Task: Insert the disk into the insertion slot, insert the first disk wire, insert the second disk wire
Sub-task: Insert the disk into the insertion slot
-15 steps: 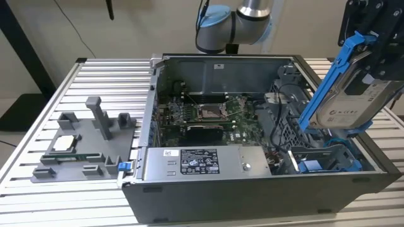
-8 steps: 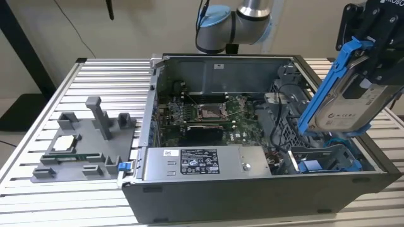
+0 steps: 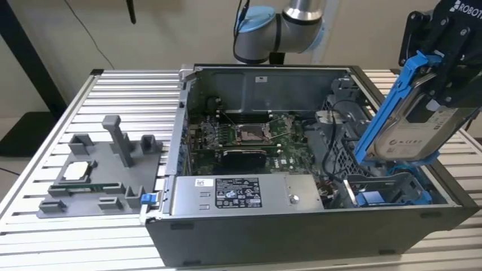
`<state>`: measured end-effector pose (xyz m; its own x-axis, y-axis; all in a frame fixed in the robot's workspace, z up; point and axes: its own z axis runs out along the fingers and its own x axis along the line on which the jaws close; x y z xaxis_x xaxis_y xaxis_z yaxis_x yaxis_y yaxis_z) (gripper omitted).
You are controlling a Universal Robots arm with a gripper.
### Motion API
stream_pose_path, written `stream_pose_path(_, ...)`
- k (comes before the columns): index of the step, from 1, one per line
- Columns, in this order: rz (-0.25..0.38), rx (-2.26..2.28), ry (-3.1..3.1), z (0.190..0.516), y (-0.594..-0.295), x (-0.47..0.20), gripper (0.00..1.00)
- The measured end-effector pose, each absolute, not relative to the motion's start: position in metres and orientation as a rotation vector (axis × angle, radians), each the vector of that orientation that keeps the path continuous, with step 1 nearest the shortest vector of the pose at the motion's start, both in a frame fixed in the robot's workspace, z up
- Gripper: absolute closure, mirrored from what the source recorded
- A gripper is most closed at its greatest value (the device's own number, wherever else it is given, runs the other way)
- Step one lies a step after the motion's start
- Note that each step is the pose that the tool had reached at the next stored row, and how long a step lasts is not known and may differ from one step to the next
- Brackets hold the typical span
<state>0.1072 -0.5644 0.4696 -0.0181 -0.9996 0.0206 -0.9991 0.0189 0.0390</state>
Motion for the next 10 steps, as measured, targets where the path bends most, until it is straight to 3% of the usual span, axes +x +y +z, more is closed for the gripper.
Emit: stream_pose_path(10, -0.021, 2.171, -2.212, 0.4654, -0.5644, 0.1077, 1.0)
